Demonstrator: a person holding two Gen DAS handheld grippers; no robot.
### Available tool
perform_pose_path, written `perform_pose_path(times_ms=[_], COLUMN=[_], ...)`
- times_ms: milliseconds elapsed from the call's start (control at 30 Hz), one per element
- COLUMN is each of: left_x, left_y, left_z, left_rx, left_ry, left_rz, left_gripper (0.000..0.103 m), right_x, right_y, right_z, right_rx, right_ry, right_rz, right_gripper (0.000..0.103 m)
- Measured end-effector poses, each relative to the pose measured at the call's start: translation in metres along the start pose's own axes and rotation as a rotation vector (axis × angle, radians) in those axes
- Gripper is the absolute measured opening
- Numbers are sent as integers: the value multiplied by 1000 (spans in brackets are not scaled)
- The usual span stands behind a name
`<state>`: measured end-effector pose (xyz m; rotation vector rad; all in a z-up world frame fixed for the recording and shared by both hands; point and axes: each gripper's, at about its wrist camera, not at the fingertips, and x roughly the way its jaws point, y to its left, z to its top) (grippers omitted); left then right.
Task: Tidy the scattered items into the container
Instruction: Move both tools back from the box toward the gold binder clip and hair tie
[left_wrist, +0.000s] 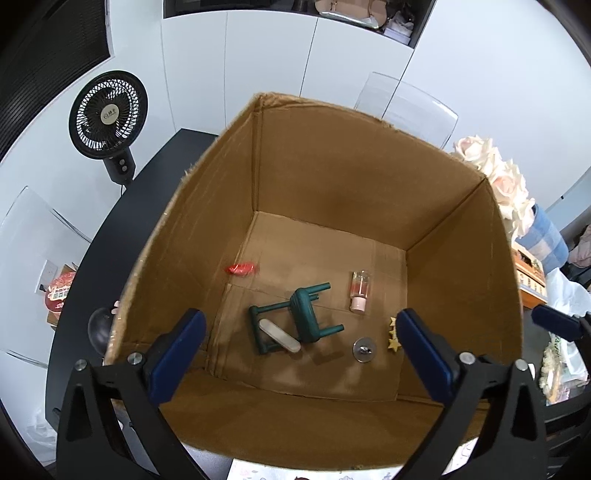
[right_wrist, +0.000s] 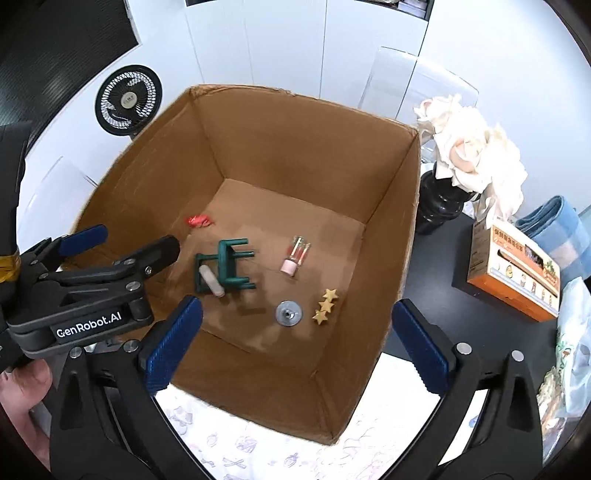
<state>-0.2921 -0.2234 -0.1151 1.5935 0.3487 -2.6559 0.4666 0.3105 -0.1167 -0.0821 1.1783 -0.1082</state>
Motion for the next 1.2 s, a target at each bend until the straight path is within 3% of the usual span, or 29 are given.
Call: perform_pose_path(times_ms=[567, 967, 1200], left_x=[-56, -82, -83], left_y=[-44, -112, -167], left_z=[-9, -31, -50], left_rx=[35, 94, 149], left_ry=[-67, -95, -93], left_rz=[-27, -54, -87], left_gripper=[102, 102, 102], right_x=[-62, -103, -120], right_y=[-38, -96, -154], right_z=[-32, -73, -108], right_rx=[43, 113, 185], right_ry=[-66, -107, -109], right_rz=[-30, -58, -79], right_gripper=[103, 103, 103])
